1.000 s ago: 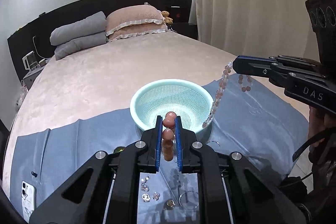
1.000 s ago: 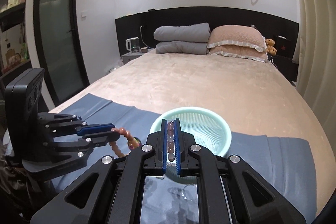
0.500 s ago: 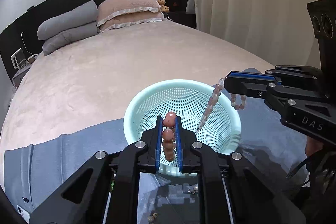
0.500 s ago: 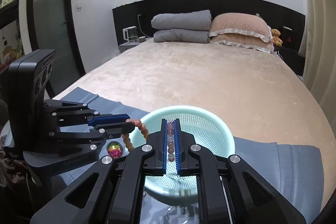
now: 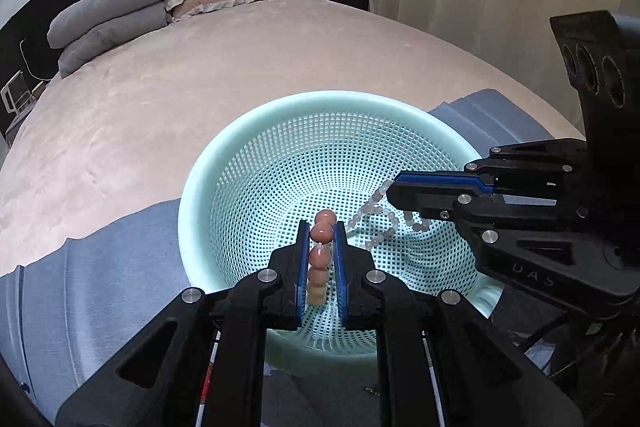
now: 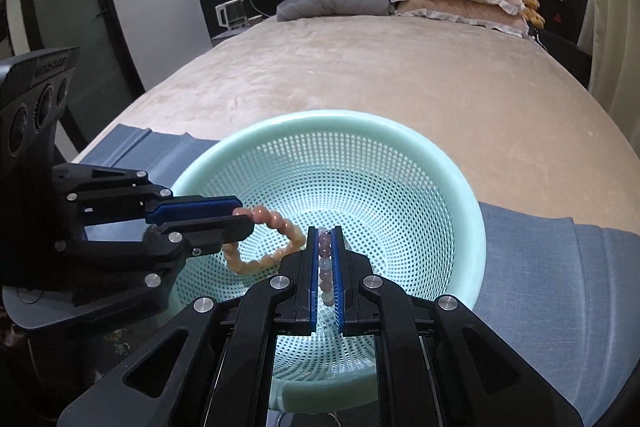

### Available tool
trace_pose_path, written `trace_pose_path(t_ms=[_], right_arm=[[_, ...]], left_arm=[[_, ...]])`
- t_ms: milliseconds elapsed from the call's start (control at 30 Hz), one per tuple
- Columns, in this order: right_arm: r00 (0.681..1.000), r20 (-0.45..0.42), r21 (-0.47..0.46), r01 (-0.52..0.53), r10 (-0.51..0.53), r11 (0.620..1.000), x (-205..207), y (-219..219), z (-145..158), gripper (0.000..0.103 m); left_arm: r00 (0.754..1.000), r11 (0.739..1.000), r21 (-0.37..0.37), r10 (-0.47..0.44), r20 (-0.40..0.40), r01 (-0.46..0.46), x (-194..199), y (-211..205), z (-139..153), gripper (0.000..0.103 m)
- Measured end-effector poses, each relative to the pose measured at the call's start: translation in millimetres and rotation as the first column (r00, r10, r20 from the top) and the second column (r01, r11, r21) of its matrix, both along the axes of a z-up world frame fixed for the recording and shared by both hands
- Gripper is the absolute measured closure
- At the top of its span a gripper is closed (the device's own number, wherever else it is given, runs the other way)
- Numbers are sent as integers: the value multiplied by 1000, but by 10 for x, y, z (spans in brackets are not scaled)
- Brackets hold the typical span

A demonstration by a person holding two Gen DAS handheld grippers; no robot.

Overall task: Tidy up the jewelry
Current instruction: 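Carry both into the green basket and open both tools to release them, then withdraw both open tools from the basket back over the cloth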

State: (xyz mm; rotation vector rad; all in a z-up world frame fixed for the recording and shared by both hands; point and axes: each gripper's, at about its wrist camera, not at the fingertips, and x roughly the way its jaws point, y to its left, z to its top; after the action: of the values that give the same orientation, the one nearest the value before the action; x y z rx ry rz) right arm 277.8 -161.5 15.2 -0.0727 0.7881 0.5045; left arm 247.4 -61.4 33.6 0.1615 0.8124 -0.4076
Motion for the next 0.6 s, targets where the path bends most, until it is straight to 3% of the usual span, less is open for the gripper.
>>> trace_pose_path(t_ms=[267, 367, 400, 433, 567, 600], right_arm=[[1000, -10, -6, 3, -3, 1000, -18, -29, -41, 95], [1000, 1, -12, 4, -4, 1000, -50, -31, -14, 94], [1000, 5, -14, 8, -8, 1000, -64, -39, 1, 94], [1000, 9, -12, 11, -11, 1000, -76, -52, 18, 93], [999, 26, -11, 30, -30, 999, -144, -98, 113, 92], [999, 33, -14, 38, -37, 999, -171, -109, 148, 86]], left_arm=[[1000, 1000, 3, 4, -19, -4, 85, 42, -34, 90], [1000, 1000, -7, 7, -14, -7, 108, 67, -2, 72], [1000, 1000, -14, 11, -8, -11, 89, 94, 9, 55], [1000, 1000, -25, 14, -2, -14, 67, 126, 28, 46], [999, 998, -49, 48, 22, -47, -21, 282, 161, 35], [998, 997, -52, 62, 32, -60, -52, 330, 210, 32]])
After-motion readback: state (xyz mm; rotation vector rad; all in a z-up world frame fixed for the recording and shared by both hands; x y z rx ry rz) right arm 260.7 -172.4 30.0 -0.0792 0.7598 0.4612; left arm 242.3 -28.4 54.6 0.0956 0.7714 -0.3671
